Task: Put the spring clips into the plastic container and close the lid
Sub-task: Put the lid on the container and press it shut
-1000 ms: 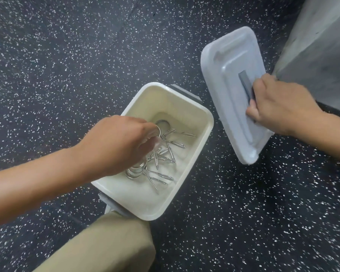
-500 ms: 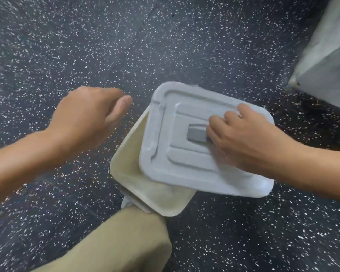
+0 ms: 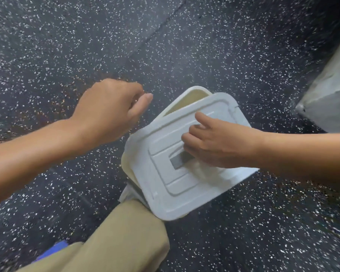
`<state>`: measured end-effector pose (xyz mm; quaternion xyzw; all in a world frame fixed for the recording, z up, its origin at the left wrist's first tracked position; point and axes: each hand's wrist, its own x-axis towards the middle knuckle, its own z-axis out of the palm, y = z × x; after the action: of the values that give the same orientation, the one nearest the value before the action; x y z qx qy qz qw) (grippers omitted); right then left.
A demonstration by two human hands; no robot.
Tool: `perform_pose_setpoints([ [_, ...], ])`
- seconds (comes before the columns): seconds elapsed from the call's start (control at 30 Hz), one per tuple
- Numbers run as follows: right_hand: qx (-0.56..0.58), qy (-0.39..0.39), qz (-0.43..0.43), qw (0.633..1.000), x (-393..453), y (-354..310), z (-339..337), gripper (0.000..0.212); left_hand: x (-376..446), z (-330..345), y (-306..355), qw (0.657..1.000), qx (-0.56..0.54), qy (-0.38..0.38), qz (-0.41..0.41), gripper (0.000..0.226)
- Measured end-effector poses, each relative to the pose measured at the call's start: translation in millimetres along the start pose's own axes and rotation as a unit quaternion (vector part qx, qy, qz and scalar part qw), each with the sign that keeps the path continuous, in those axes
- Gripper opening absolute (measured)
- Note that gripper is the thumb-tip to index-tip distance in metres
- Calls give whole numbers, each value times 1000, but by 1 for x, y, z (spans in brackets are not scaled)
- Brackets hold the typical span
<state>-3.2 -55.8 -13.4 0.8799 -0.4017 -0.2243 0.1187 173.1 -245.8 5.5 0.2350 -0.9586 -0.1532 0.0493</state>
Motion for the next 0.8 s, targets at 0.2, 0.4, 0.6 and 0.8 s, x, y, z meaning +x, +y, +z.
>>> perform_pose_setpoints([
  [0.2,37,-2,5,999,15,8,7,30,-7,7,-5,1000,2,-21,-2,42],
  [0.4,98,-13,48,994,11,8,4,30,-23,10,-4,999,-10,-43,18,30],
  [0.6,211,-36,117,970,-4,5,1,42,-49,23,4,990,-7,-86,110,37],
  [0.8,341,17,376,861,-22,-5,18,38,-79,42,-1,919,44,-215,328,80],
])
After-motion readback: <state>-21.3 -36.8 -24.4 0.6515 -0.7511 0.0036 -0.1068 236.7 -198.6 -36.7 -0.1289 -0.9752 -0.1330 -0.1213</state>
